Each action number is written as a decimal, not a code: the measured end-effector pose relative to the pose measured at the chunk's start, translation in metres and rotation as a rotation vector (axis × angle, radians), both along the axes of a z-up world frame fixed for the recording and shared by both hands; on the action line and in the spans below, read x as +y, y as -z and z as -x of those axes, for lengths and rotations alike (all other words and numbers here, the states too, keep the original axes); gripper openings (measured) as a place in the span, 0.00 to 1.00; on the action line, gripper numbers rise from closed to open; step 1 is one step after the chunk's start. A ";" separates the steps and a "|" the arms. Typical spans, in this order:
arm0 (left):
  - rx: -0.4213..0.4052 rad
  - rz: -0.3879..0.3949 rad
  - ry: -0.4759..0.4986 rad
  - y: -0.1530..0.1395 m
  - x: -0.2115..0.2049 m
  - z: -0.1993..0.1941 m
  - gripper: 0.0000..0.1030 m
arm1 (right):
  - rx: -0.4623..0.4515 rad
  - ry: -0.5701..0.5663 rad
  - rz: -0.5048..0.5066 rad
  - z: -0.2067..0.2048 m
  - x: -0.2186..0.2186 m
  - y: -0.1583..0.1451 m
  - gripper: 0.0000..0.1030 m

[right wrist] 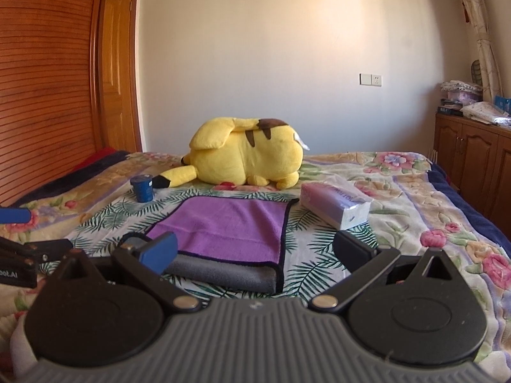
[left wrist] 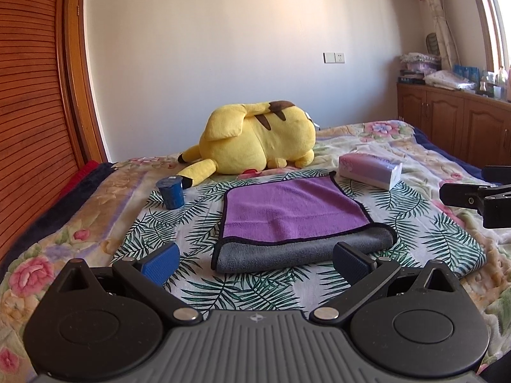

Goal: Fold towel

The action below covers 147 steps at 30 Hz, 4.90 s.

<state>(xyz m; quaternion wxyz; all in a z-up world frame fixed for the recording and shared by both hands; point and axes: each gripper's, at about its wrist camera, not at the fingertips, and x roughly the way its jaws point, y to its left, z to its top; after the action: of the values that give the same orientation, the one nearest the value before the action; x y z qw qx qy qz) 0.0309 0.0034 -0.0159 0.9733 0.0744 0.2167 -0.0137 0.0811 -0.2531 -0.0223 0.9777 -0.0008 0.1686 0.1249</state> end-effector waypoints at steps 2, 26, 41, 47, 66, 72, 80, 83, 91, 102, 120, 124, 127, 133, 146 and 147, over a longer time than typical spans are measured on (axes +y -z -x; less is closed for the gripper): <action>0.008 -0.002 0.003 0.000 0.001 -0.004 0.84 | 0.010 -0.011 0.001 -0.003 0.000 0.001 1.00; 0.063 0.024 0.024 0.002 0.015 -0.054 0.84 | 0.119 -0.074 0.067 -0.054 0.016 0.018 1.00; 0.139 0.020 0.035 0.021 0.029 -0.101 0.74 | 0.175 -0.085 0.076 -0.089 0.020 0.033 1.00; 0.164 0.013 0.032 0.031 0.034 -0.118 0.71 | 0.202 -0.087 0.072 -0.104 0.021 0.040 1.00; 0.235 -0.007 0.027 0.060 0.048 -0.164 0.61 | 0.306 -0.097 0.079 -0.144 0.021 0.070 0.90; 0.261 0.005 0.028 0.069 0.054 -0.175 0.56 | 0.344 -0.101 0.067 -0.150 0.019 0.076 0.88; 0.286 0.045 0.027 0.076 0.059 -0.184 0.46 | 0.400 -0.120 0.045 -0.156 0.015 0.082 0.84; 0.285 0.046 0.028 0.079 0.059 -0.183 0.42 | 0.417 -0.132 0.046 -0.157 0.016 0.083 0.83; 0.285 0.068 0.054 0.079 0.056 -0.180 0.24 | 0.445 -0.155 0.044 -0.157 0.016 0.084 0.77; 0.290 0.050 0.094 0.081 0.047 -0.177 0.16 | 0.451 -0.181 0.042 -0.158 0.016 0.082 0.48; 0.292 0.063 0.120 0.082 0.046 -0.175 0.00 | 0.467 -0.196 0.086 -0.159 0.016 0.085 0.09; 0.281 0.072 0.125 0.079 0.047 -0.174 0.00 | 0.447 -0.200 0.091 -0.158 0.016 0.083 0.05; 0.259 0.081 0.130 0.072 0.047 -0.173 0.00 | 0.421 -0.199 0.083 -0.157 0.014 0.079 0.04; 0.201 0.089 0.143 0.057 0.046 -0.167 0.00 | 0.369 -0.192 0.063 -0.156 0.012 0.070 0.04; 0.134 0.114 0.154 0.040 0.048 -0.161 0.00 | 0.282 -0.180 0.037 -0.156 0.004 0.058 0.04; 0.131 0.115 0.154 0.040 0.049 -0.161 0.00 | 0.276 -0.179 0.035 -0.156 0.003 0.058 0.04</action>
<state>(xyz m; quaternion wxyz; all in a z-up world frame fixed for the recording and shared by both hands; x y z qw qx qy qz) 0.1917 0.0523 -0.0557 0.9557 0.0338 0.2725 -0.1057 0.2373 -0.2499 -0.0798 0.9302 -0.0157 0.3025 0.2074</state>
